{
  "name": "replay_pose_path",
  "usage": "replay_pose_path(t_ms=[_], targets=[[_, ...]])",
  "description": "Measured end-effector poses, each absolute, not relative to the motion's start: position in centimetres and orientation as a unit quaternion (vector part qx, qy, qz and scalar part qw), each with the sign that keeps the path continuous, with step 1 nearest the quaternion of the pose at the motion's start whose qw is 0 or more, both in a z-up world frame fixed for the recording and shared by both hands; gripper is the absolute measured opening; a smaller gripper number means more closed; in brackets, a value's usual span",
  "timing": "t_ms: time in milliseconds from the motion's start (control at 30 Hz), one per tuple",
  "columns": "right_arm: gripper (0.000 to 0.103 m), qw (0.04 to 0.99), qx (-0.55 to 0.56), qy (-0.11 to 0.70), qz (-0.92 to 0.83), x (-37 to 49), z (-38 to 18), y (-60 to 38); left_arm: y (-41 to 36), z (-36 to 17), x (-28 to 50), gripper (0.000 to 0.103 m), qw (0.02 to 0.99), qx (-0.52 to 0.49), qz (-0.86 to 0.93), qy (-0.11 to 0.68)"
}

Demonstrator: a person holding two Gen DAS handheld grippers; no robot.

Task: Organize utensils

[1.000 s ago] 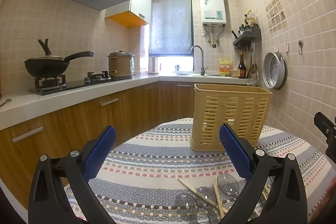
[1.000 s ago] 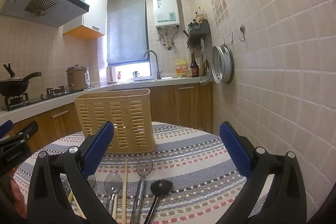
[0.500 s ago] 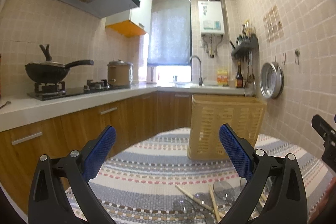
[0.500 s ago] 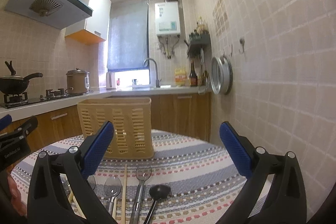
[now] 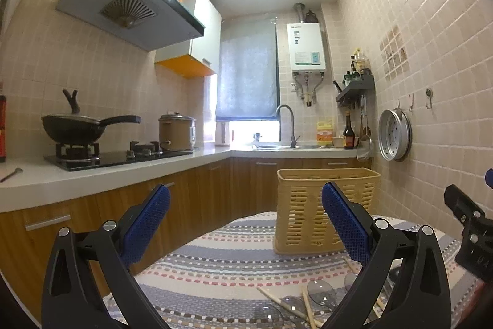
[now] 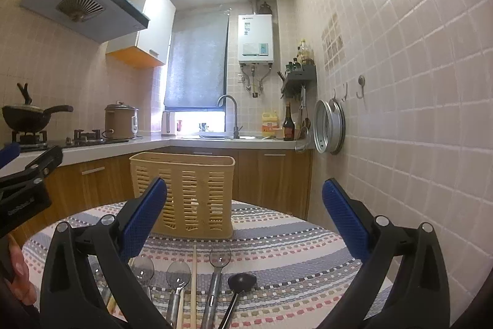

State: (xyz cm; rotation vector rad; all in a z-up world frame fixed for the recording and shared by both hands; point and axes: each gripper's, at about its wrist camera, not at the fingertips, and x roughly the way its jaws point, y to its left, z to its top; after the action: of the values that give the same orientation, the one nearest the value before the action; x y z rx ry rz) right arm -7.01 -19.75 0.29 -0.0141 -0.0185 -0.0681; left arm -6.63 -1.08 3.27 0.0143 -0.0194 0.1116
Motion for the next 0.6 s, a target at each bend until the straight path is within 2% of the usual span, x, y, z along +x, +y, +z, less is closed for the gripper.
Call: replay_pose_path(t_ms=[600], targets=[[0.097,0.999,0.021,0.011,-0.041,-6.3,0.1,-20.9,-1.4,2.6,-5.9,0.095,0.999,-0.001,0.042,0.020]])
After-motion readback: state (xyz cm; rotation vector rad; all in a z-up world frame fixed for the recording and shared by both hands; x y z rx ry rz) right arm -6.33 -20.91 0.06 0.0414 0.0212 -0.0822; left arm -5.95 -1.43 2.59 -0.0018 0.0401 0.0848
